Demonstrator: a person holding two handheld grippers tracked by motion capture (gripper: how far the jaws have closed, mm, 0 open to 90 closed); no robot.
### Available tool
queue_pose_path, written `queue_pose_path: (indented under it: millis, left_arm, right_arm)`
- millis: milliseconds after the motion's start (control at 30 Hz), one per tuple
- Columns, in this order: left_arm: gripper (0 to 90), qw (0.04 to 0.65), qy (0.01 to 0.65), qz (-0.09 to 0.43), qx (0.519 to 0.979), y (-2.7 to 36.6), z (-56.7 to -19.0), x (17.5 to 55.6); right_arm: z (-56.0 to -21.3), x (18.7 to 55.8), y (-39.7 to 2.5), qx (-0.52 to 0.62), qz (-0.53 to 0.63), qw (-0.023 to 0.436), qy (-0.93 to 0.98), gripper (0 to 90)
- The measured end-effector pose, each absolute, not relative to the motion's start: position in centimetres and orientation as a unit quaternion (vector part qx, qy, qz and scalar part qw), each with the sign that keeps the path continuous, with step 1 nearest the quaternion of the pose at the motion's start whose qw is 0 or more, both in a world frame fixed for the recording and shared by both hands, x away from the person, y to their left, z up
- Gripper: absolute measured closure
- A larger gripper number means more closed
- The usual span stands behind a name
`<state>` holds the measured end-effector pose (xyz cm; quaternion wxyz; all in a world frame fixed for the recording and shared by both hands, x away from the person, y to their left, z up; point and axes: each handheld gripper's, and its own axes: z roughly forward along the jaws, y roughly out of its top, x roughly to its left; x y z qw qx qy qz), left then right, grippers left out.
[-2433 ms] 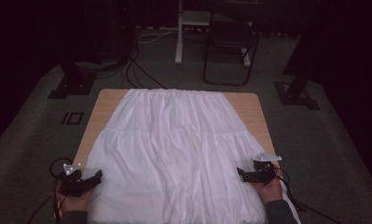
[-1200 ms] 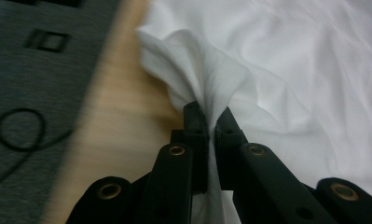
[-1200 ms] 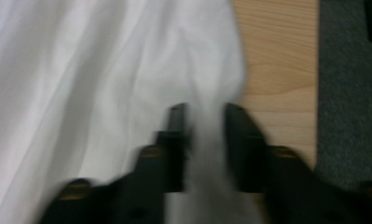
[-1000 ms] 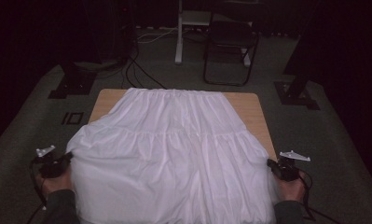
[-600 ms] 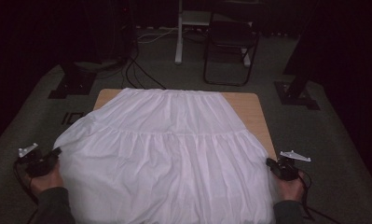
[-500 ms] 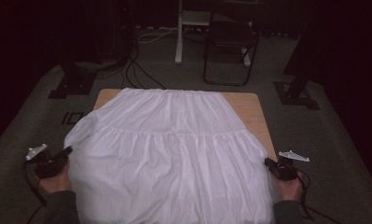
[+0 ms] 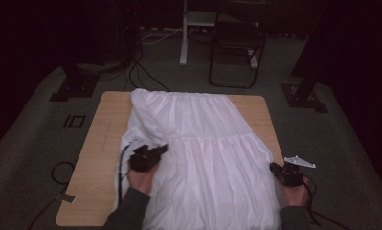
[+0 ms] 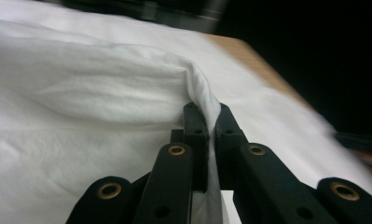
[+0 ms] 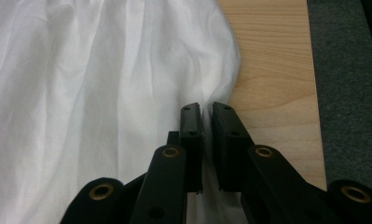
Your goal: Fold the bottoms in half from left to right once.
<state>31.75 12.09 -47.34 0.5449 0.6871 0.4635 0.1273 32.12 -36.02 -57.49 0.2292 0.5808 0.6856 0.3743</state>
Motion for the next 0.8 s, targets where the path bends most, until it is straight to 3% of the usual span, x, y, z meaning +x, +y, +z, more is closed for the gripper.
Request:
queue_pose_path:
  millis: [167,267,300,333,400,533,700,800]
  left_arm:
    - [87.1,0.545,0.415,0.079,0.724,3.5,-48.3,31.8]
    - [85.5,0.530,0.416,0.060,0.737,2.3,-49.7,32.4]
    - [73.1,0.526,0.419,0.047,0.738,2.1,-50.2,32.6]
    - [73.1,0.523,0.421,0.030,0.740,2.0,-50.7,32.9]
    - [59.8,0.519,0.425,0.028,0.741,2.5,-50.9,32.9]
    - [48.9,0.537,0.418,0.048,0.731,5.4,-49.3,32.2]
    - [47.6,0.529,0.429,0.112,0.724,10.2,-48.0,31.5]
    - [46.8,0.487,0.465,0.192,0.714,15.5,-48.2,30.9]
  right_arm:
    - [-57.5,32.0,-35.8,0.580,0.370,0.237,0.686,82.7]
    - [-57.5,32.0,-35.7,0.580,0.367,0.240,0.687,82.7]
    - [-57.5,32.0,-35.7,0.580,0.367,0.241,0.686,81.9]
    - [-57.5,32.0,-35.7,0.580,0.367,0.241,0.686,81.9]
    - [-57.5,32.0,-35.7,0.582,0.371,0.234,0.685,76.3]
    - [-56.6,31.7,-34.3,0.583,0.367,0.234,0.686,57.1]
    - [-54.7,31.1,-32.6,0.563,0.386,0.247,0.688,52.0]
    - [-52.5,30.6,-29.4,0.525,0.407,0.245,0.707,51.3]
